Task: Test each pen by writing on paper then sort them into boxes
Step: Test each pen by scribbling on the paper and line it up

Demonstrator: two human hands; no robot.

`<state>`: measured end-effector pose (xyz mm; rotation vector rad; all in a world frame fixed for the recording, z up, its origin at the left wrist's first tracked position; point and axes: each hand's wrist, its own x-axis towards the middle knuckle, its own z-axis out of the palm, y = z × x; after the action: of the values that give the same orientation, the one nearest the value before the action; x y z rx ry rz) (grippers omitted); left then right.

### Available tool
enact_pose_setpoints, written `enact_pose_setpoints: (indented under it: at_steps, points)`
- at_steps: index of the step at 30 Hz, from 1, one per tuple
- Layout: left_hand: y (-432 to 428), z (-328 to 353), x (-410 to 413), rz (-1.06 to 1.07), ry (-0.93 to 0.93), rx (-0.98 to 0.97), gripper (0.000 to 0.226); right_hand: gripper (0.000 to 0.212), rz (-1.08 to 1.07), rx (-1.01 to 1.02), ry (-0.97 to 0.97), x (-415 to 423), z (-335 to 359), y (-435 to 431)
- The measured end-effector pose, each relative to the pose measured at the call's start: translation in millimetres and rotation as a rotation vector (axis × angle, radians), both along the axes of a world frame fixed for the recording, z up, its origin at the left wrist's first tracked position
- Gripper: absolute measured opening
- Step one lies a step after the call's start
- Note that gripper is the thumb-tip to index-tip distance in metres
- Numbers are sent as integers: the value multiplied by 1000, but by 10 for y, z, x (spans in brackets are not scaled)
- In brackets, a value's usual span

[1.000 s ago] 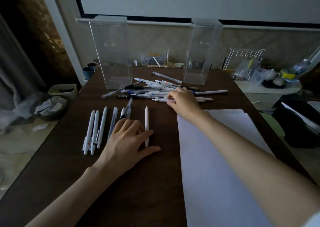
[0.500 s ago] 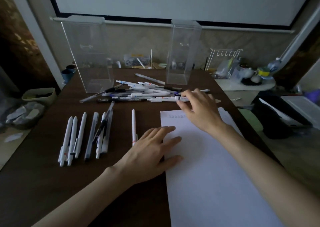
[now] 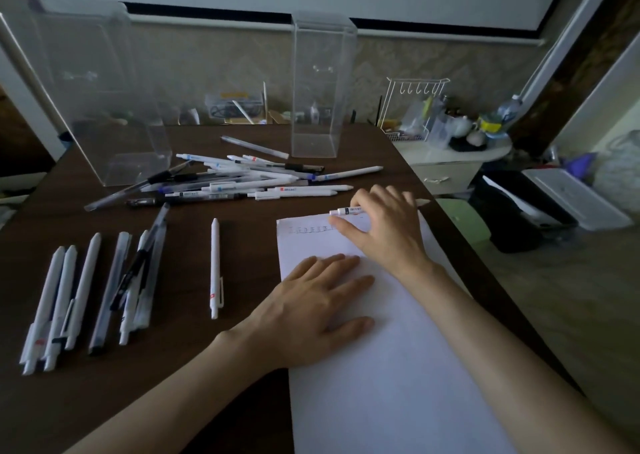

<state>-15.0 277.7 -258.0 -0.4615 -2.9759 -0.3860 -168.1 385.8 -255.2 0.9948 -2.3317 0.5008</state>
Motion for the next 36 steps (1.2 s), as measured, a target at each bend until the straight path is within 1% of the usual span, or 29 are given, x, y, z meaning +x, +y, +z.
enact_pose_setpoints:
  at_steps: [2,5,7,10,11,12,13,14,15,17,18,20,23,25,28,31,36]
  points:
    - [-1,7,0,7,6,3,63,46,66,-43,-1,-30,-5,5]
    - [-12,6,-12,16,-9,33,61,29,165,-287,-21,-49,34,48]
    - [-13,8,-30,30,-1,45,58,29,194,-425,-12,-38,98,73]
    - [-19,7,-75,41,9,57,56,35,176,-513,-88,29,169,95]
    - [-23,13,-86,39,10,61,56,38,157,-524,-176,50,169,97]
    - [-29,5,-96,36,10,64,57,40,136,-551,-339,71,166,86]
    - [-30,4,-100,34,12,61,57,41,133,-592,-542,92,164,63]
    - [-23,6,-97,39,25,50,57,40,143,-623,-700,96,141,44]
    - [-18,9,-91,45,31,39,58,35,161,-611,-790,100,128,24]
    - [-19,-22,-98,69,14,28,62,22,179,-529,-822,82,110,1]
    - [-19,-49,-102,86,7,15,63,21,176,-526,-847,62,108,-7]
    - [-9,-63,-98,102,30,-27,62,27,148,-539,-909,16,113,-26]
    - [-8,-94,-114,114,45,-55,61,31,54,-502,-896,-38,108,-92]
    - [-7,-76,-112,117,41,-53,61,33,28,-525,-849,-30,104,-147]
    - [-14,-78,-113,117,21,-39,63,34,49,-555,-802,-11,86,-171]
    - [-13,-89,-119,114,14,-28,65,35,84,-535,-814,-14,62,-169]
    - [-22,-107,-119,113,31,-44,64,35,63,-524,-763,-30,55,-185]
